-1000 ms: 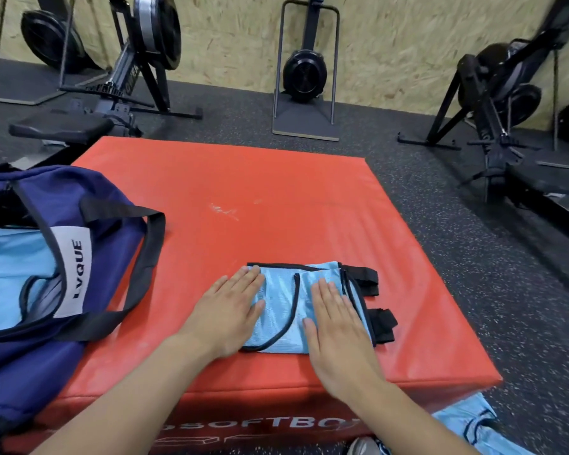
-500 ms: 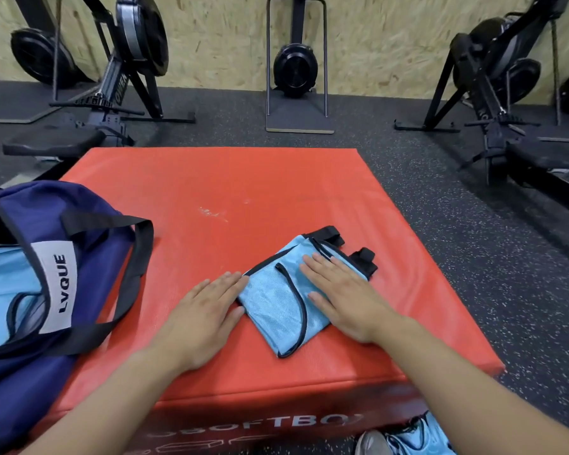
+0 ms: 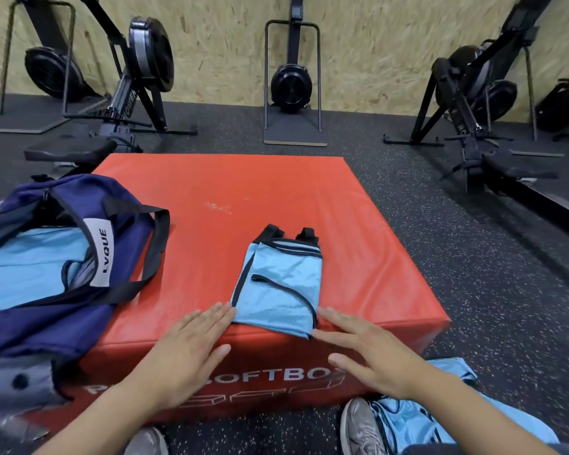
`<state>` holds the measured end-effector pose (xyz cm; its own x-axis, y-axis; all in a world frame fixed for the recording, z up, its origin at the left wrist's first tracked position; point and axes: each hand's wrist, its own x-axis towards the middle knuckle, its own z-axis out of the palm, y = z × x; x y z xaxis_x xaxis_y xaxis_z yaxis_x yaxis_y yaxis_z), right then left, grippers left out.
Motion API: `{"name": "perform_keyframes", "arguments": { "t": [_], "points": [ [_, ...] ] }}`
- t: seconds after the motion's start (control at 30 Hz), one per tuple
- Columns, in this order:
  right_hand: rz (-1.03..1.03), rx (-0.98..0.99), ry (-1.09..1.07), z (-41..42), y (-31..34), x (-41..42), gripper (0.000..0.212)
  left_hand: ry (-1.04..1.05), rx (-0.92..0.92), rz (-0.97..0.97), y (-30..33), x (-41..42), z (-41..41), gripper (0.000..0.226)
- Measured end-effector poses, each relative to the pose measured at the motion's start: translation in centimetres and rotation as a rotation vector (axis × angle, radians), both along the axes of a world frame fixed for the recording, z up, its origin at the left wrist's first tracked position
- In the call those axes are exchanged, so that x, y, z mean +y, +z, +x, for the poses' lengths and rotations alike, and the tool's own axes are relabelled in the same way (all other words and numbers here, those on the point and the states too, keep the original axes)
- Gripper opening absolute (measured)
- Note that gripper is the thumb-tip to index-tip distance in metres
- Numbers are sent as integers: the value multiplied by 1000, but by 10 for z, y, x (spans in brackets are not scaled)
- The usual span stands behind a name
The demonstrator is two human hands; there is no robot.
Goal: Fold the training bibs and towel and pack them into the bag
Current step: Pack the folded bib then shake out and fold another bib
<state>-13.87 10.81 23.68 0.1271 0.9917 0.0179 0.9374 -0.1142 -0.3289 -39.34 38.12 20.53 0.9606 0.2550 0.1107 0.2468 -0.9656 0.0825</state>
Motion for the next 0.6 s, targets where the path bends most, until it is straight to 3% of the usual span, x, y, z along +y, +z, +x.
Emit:
{"name": "perform_keyframes", "arguments": {
  "t": [0.4, 0.6],
  "points": [
    [-27, -240, 48, -2, -19, -5, 42, -112, -37, -84, 11, -33, -20, 48],
    [63, -97, 13, 1, -17, 4, 40, -198, -15, -34, 19, -33, -6, 44]
  ]
}}
